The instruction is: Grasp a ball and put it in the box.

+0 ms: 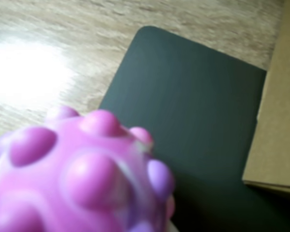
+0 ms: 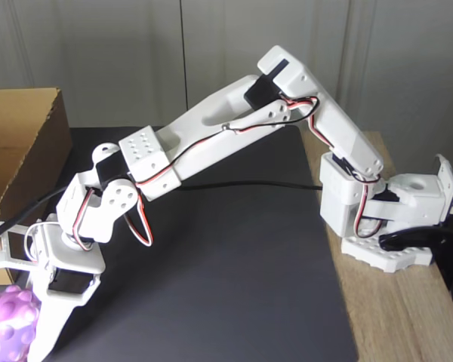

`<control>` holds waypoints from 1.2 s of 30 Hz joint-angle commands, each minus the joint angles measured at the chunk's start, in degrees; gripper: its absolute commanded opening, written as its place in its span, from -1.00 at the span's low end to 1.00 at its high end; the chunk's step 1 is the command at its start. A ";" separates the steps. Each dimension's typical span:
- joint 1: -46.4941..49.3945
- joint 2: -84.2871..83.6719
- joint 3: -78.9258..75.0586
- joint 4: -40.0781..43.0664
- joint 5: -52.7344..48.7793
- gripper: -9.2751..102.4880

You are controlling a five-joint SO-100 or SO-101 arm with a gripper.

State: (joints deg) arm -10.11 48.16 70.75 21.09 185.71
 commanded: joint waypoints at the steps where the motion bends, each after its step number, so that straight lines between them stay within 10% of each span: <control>1: 0.62 2.29 -2.81 -0.88 -0.18 -0.37; 36: 5.01 37.97 2.29 10.28 -0.88 -0.50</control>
State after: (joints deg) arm -6.33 80.95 73.48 31.29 184.83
